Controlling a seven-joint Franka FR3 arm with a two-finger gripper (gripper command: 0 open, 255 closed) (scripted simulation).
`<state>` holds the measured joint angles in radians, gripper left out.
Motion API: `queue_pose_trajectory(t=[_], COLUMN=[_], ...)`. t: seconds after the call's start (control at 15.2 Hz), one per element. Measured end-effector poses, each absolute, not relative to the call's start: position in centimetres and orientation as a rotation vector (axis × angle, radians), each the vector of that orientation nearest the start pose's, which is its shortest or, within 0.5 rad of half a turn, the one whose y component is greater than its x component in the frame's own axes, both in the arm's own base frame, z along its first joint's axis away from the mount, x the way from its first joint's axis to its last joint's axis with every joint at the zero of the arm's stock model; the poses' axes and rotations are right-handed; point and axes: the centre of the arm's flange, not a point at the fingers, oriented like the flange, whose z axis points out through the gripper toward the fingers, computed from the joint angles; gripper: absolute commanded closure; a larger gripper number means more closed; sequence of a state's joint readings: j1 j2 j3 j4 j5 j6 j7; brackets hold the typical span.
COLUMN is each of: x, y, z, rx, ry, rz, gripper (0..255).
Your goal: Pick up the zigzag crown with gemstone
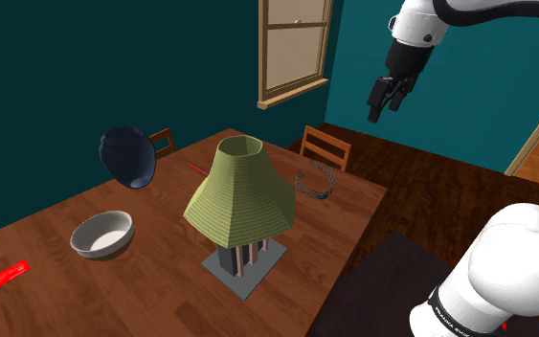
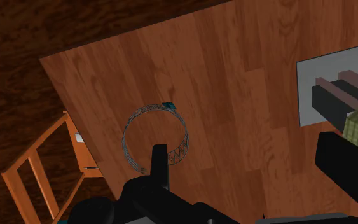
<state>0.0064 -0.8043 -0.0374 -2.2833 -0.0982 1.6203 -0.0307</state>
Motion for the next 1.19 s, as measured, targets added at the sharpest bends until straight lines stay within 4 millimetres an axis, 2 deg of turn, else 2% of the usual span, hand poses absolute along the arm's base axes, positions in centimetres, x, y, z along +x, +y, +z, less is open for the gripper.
queue_pose_trajectory(t=[0.13,0.26,1.06,1.19], x=[31.0,32.1,40.7,42.4], y=[-2.6,-2.7,-3.9,-3.7], z=[63.0,61.2,48.6,46.0], rx=[-3.209,-3.210,-3.219,-3.220], ry=[-0.014,-0.020,-0.068,-0.076], rz=[-0.223,-0.222,-0.231,-0.232], gripper=[0,0,0,0])
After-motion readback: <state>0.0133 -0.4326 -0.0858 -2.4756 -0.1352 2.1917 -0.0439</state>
